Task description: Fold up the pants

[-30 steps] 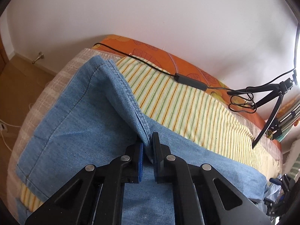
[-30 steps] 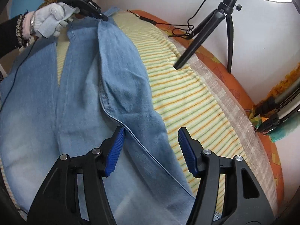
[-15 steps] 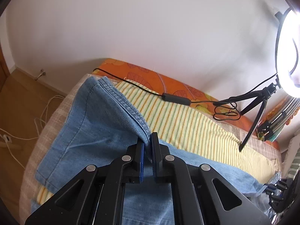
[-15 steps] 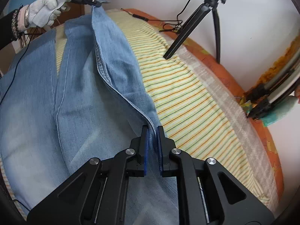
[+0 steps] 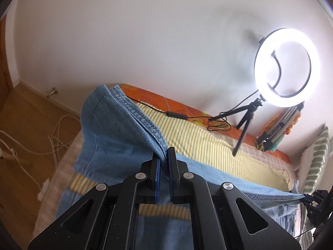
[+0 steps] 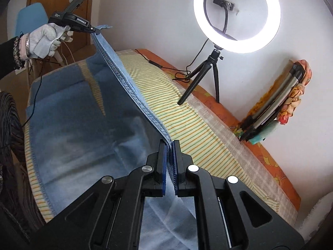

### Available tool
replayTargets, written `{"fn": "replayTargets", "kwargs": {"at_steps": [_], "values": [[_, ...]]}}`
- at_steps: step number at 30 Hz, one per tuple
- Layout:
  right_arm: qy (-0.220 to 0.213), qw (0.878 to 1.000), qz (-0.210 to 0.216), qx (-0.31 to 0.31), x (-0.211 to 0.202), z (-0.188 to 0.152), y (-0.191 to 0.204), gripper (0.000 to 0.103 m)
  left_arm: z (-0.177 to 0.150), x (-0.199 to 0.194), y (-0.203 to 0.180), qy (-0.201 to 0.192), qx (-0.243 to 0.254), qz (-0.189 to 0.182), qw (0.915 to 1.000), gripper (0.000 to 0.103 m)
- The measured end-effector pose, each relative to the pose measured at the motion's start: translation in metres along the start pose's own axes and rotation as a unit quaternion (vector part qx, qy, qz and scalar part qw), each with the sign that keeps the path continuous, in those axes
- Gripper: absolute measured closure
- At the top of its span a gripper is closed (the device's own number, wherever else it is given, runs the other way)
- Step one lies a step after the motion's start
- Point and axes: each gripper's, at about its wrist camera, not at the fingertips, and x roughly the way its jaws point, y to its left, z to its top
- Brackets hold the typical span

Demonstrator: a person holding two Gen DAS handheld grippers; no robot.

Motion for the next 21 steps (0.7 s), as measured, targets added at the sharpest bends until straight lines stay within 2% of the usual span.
{"fn": "replayTargets", "kwargs": {"at_steps": [7, 11, 18, 21], "values": [[0.004, 1.0, 0.023, -0.011, -0.049, -0.032, 0.054, 0.097, -0.049, -0.061, 0.014, -0.012, 0.0, -0.011, 0.9999, 0.098], [0.021, 0.998, 0.051, -0.015, -0.064, -0.054, 0.084, 0.097, -0.093, -0.082, 0.025, -0.005, -0.009, -0.006, 0.9999, 0.098], [0.08, 0.992, 0.095, -0.026, -0.048, -0.093, 0.12, 0.098, -0.171, -0.082, 0.053, 0.042, -0.048, 0.001, 0.998, 0.098], [0.109, 0.988, 0.104, -0.036, -0.033, -0.104, 0.13, 0.098, -0.191, -0.075, 0.058, 0.063, -0.054, -0.002, 0.9965, 0.098]]}}
